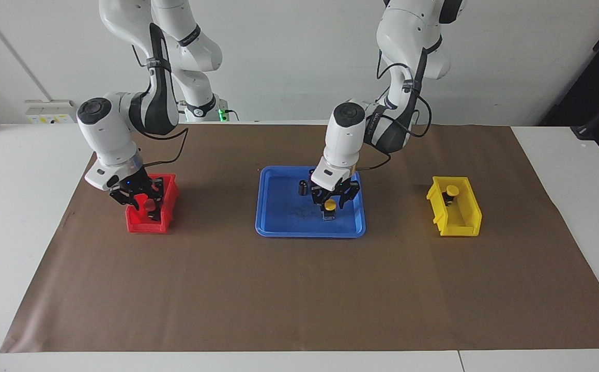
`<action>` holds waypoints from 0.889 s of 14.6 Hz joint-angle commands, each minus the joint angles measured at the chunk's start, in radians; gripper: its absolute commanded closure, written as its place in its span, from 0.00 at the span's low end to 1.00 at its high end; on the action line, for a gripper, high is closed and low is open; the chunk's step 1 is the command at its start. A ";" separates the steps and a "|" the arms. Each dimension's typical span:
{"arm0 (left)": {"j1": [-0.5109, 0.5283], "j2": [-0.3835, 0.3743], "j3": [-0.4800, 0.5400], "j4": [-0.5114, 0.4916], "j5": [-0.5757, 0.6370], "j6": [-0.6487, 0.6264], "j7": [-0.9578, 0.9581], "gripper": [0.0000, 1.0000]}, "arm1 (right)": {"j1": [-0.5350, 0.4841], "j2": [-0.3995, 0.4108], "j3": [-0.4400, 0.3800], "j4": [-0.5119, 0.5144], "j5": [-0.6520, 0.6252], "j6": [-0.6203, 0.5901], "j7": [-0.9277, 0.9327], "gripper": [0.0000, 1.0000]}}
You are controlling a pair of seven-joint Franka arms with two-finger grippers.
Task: Sort red and yellow buttons by color
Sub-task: 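Carry the yellow button to the yellow bin while the right gripper withdraws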
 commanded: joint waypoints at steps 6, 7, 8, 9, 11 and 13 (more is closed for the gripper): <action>0.150 -0.113 0.069 0.142 0.037 -0.387 0.247 0.99 | -0.003 -0.030 0.042 0.527 0.019 -0.611 0.072 0.00; 0.234 -0.128 0.069 0.145 0.039 -0.411 0.364 0.99 | -0.003 -0.024 0.042 0.597 0.018 -0.692 0.112 0.00; 0.299 -0.133 0.070 0.145 0.039 -0.419 0.479 0.99 | -0.004 -0.018 0.042 0.649 0.019 -0.764 0.141 0.00; 0.361 -0.135 0.072 0.145 0.039 -0.413 0.570 0.99 | -0.004 -0.019 0.041 0.671 0.019 -0.805 0.154 0.00; 0.470 -0.132 0.070 0.134 0.039 -0.360 0.737 0.99 | -0.007 -0.019 0.041 0.676 0.001 -0.822 0.155 0.00; 0.520 -0.136 0.070 0.102 0.039 -0.323 0.827 0.99 | -0.018 -0.025 0.036 0.660 0.005 -0.817 0.155 0.00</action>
